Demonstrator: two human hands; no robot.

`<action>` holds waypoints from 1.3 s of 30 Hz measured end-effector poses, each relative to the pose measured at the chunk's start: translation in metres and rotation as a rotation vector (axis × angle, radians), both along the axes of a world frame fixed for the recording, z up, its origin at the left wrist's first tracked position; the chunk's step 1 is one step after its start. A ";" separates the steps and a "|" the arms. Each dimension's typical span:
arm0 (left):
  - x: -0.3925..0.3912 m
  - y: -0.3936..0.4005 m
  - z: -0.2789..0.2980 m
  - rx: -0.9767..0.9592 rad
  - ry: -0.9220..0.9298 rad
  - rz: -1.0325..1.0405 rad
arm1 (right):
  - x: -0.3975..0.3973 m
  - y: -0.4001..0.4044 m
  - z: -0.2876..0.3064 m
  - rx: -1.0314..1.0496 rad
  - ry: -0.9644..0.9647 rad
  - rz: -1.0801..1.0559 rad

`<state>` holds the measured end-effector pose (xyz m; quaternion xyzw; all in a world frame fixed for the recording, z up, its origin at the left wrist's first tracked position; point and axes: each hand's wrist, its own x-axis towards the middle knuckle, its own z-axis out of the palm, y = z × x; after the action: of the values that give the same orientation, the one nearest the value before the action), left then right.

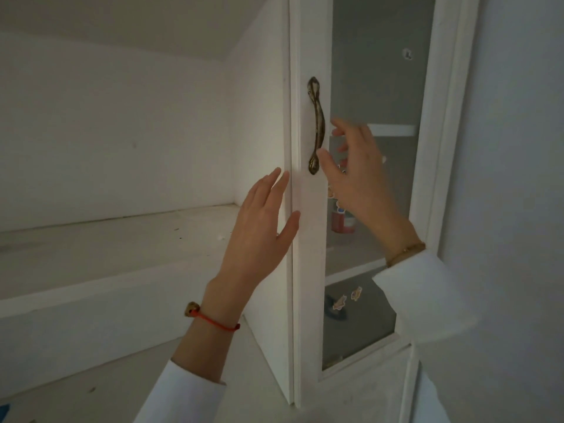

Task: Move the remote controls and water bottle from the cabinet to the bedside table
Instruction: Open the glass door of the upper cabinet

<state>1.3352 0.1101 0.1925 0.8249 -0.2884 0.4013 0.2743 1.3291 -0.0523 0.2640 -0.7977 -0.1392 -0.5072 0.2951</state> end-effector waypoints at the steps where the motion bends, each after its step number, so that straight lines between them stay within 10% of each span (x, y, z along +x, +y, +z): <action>1: 0.003 -0.002 -0.001 -0.001 0.006 -0.005 | 0.006 0.003 0.003 0.013 -0.006 0.004; 39: 0.021 -0.020 -0.034 -0.062 0.063 -0.178 | 0.025 0.012 0.024 0.223 0.014 0.117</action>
<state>1.3564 0.0898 0.1581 0.7995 -0.3390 0.3579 0.3431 1.3543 -0.0399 0.2878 -0.7539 -0.1261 -0.4958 0.4121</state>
